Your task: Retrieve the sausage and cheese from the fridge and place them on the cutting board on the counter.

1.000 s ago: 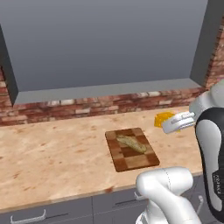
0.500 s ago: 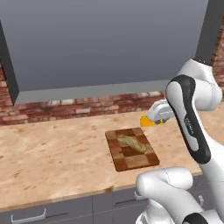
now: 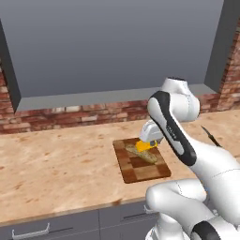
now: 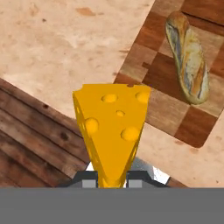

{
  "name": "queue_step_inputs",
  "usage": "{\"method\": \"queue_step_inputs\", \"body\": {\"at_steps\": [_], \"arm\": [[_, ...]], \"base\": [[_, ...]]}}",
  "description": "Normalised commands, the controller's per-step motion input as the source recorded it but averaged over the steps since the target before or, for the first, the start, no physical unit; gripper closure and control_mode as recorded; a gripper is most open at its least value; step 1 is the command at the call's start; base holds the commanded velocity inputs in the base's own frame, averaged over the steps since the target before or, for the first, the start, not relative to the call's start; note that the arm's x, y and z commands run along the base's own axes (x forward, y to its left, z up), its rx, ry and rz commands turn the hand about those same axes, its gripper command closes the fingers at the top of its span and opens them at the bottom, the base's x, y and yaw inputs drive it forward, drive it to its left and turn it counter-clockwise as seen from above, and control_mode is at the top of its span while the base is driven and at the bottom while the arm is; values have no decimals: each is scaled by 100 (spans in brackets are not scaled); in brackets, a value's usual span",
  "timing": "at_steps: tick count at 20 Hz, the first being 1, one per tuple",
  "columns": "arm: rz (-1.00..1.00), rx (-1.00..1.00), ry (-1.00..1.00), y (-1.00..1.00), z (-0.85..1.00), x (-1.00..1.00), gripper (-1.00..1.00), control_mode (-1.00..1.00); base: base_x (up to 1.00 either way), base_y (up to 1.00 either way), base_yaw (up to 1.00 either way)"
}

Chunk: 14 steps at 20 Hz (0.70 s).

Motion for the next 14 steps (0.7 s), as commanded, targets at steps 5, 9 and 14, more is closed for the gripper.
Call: {"method": "queue_step_inputs", "body": {"at_steps": [5, 9, 14], "arm": [[1, -1, 2, 11, -47, 92, 100, -100], [0, 0, 0, -11, -24, 100, 100, -100], [1, 0, 9, 0, -55, 11, 100, -100]], "base": [[0, 0, 0], [0, 0, 0], [0, 0, 0]]}}
